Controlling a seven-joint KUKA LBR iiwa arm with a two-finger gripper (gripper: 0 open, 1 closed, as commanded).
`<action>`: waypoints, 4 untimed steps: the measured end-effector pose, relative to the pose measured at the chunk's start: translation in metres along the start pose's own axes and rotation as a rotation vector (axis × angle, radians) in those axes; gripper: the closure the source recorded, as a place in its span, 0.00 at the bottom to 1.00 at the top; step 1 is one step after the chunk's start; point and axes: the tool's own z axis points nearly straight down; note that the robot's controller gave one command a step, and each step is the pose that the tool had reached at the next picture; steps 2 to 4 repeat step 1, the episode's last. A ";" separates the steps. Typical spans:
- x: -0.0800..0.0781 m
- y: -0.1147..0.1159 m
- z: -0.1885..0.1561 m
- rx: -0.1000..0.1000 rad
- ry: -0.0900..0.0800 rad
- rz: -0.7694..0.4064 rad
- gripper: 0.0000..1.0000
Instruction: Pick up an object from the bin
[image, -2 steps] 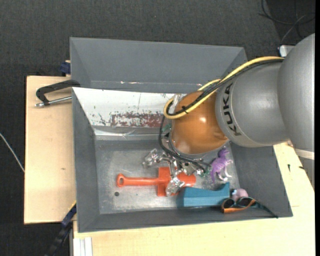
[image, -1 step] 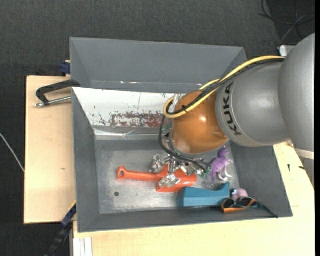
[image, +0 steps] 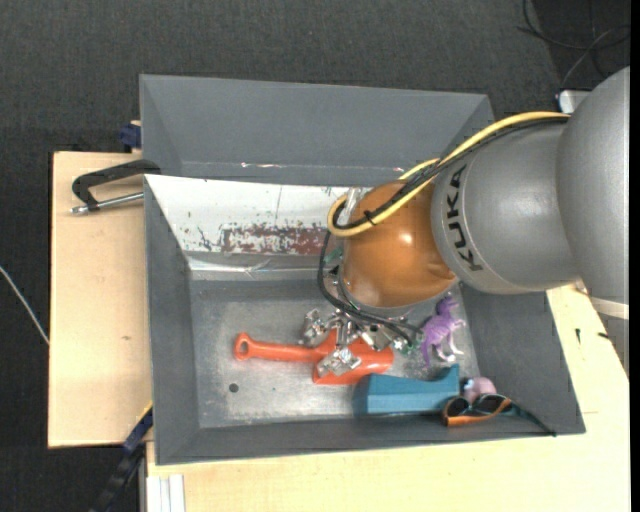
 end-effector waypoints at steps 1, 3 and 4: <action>-0.030 -0.003 -0.129 -0.001 0.003 0.016 1.00; -0.030 -0.003 -0.129 -0.001 0.003 0.016 1.00; -0.030 -0.003 -0.129 -0.001 0.003 0.016 1.00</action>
Offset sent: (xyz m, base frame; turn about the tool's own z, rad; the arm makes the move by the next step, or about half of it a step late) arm 0.0000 0.0000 0.0000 0.0000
